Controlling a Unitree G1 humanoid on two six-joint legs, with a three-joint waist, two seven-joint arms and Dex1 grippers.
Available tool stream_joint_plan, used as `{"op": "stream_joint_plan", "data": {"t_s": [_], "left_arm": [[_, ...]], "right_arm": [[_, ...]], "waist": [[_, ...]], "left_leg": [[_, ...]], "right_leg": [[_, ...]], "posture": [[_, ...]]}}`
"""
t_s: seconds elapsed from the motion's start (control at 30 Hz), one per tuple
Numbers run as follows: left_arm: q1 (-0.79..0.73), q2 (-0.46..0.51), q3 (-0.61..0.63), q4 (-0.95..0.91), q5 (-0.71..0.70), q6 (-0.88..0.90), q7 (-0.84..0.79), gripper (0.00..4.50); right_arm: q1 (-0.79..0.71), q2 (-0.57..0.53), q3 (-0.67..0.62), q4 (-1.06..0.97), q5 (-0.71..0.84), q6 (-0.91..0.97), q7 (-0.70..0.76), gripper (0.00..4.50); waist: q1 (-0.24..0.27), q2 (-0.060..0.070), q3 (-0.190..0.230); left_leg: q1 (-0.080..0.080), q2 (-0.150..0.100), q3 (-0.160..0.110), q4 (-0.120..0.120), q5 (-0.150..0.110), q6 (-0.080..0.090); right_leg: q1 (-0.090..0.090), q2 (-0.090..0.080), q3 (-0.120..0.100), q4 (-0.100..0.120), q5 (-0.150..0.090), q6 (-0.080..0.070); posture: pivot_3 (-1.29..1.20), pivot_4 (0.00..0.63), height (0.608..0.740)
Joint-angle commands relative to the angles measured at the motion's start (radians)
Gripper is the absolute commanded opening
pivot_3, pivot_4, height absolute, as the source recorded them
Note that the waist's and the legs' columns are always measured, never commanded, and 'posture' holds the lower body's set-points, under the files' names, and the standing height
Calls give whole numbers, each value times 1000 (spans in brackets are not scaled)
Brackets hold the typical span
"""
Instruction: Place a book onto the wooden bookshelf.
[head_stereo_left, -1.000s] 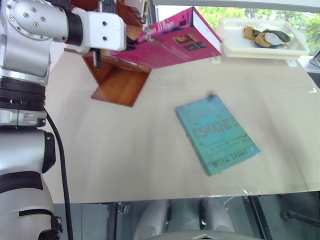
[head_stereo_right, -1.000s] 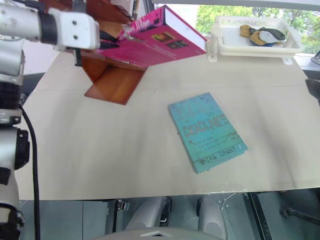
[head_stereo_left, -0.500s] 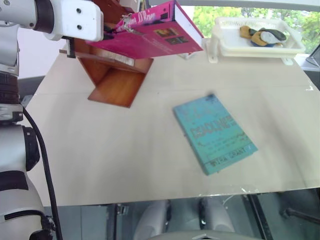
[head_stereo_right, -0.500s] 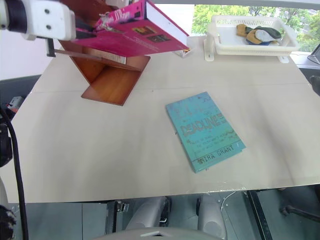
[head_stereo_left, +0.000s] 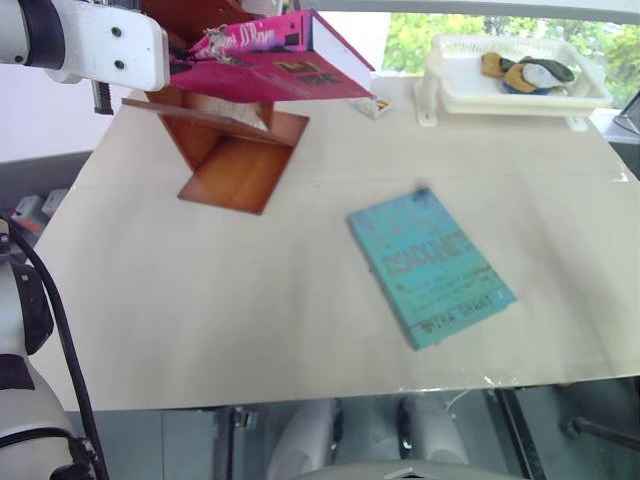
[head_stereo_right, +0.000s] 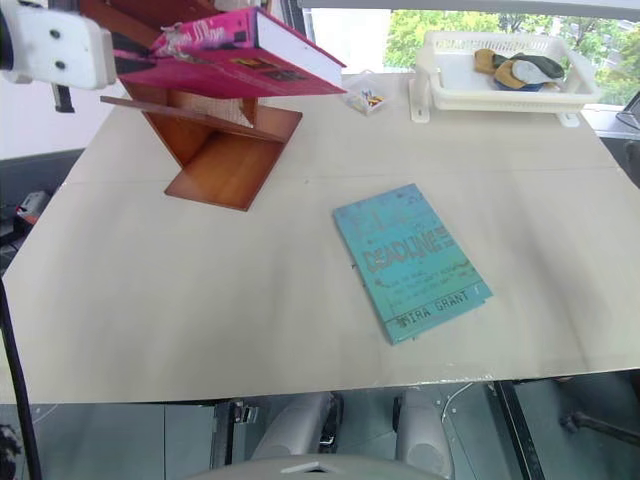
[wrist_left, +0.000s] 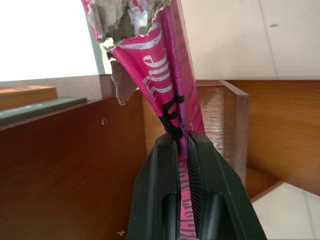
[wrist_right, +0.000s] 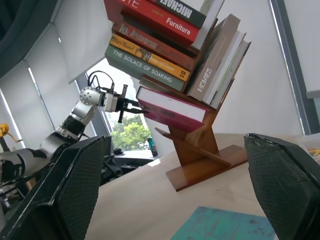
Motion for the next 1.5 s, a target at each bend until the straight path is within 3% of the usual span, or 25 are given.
{"op": "stream_joint_plan", "data": {"t_s": [0.03,0.67,0.8,0.97,1.03,1.3,1.5], "left_arm": [[-43,40,24,58,42,-50,56,29],[-85,57,-70,297,284,-268,243,29],[-109,76,-88,312,333,-270,271,1546],[-119,80,-96,321,350,-307,287,3914],[-124,79,-92,317,339,-308,274,4466],[-132,120,-34,283,224,-205,117,4466],[-64,89,135,178,-119,-8,-78,4466]], "right_arm": [[-29,-29,-2,1,-4,0,28,4500],[-54,0,35,-12,-22,1,-1,4500],[-57,7,37,-14,-26,-2,-6,4500],[-61,13,35,-13,-31,-13,-18,4500],[-62,15,38,-13,-33,-16,-20,4500],[-49,9,40,-18,-49,-17,-20,4500],[-17,2,18,-40,-53,-15,-27,4500]], "waist": [[-2,0,0],[-1,0,0],[-1,0,0],[-1,0,0],[-1,0,0],[-4,0,0],[-4,0,0]], "left_leg": [[0,0,1,0,0,0],[0,0,2,0,0,0],[0,0,2,0,0,0],[0,0,3,0,0,0],[0,0,3,1,0,0],[0,0,3,1,0,1],[0,1,3,1,0,1]], "right_leg": [[0,0,1,0,0,0],[-1,0,1,1,0,0],[-1,0,2,2,0,0],[-1,0,2,2,0,0],[-1,0,2,2,0,0],[-2,0,2,3,0,1],[-2,0,2,3,0,0]], "posture": [[0,150,740],[0,150,740],[0,150,740],[0,150,740],[0,150,740],[0,150,740],[0,150,740]]}}
